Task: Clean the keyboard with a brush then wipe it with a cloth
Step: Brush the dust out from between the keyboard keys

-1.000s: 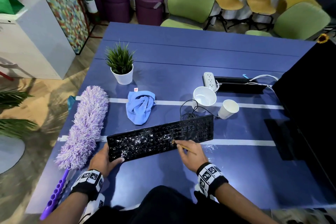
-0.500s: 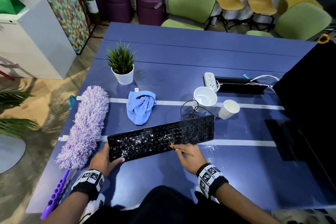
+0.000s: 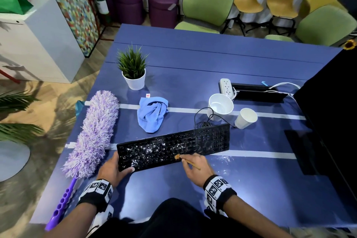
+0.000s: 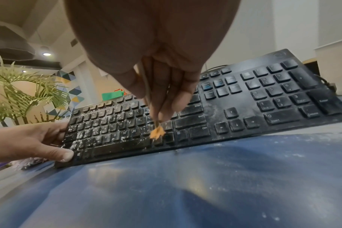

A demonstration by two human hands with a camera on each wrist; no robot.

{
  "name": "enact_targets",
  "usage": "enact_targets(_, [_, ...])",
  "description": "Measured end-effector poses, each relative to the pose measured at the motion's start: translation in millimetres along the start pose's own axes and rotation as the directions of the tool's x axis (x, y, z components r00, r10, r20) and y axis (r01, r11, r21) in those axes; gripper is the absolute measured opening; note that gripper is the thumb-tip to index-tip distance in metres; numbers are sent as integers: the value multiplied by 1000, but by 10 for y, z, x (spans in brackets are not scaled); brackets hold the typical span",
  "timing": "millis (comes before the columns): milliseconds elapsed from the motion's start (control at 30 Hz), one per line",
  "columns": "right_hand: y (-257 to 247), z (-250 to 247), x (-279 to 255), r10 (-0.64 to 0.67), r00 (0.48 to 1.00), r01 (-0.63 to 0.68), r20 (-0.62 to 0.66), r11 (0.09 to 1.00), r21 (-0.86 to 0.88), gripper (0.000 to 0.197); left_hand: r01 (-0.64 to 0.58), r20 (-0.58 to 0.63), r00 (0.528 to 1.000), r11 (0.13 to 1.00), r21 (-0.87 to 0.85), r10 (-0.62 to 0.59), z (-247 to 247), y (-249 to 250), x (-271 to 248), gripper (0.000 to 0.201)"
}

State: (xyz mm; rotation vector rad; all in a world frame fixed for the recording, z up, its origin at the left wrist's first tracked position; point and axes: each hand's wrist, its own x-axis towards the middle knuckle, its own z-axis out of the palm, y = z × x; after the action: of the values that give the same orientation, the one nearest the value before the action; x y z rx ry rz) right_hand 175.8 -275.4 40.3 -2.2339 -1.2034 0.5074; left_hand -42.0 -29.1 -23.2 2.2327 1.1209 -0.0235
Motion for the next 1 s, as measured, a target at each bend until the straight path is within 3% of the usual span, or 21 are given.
enact_targets(67, [5, -23, 1, 0, 999, 0, 38, 1000, 2, 29, 6, 1, 1000, 1000, -2, -6, -3, -6, -3, 84])
enact_targets(200, [42, -85, 15, 32, 999, -32, -24, 999, 2, 28, 1, -3, 1000, 1000, 4, -1, -3, 3, -4, 84])
enact_targets(300, [20, -56, 1, 25, 998, -25, 61, 1000, 5, 28, 1, -6, 1000, 1000, -1, -1, -7, 1, -7, 84])
enact_targets(400, [19, -14, -1, 0, 1000, 0, -7, 999, 40, 30, -3, -6, 1000, 1000, -5, 3, 0, 3, -11, 83])
enact_targets(533, [-32, -1, 27, -1, 992, 1, 130, 1000, -1, 29, 1, -8, 1000, 1000, 1, -1, -3, -12, -13, 83])
enact_targets(633, [-100, -46, 34, -65, 995, 68, -76, 997, 30, 26, 0, -13, 1000, 1000, -1, 0, 8, 5, -18, 81])
enact_targets(733, [-191, -50, 66, -122, 990, 123, -67, 992, 9, 27, 0, -23, 1000, 1000, 5, 0, 0, 7, -21, 79])
enact_targets(800, [-183, -78, 89, -96, 990, 92, -102, 995, -41, 26, -7, -20, 1000, 1000, 6, 8, 5, 9, -17, 79])
enact_targets(900, [-84, -148, 102, -14, 964, -3, -265, 998, -65, 22, -8, -23, 1000, 1000, -15, 8, 17, 9, -26, 82])
enact_targets(1000, [-75, -79, 106, -15, 985, 5, -172, 998, -59, 25, -10, -21, 1000, 1000, -1, 10, 12, -8, -34, 82])
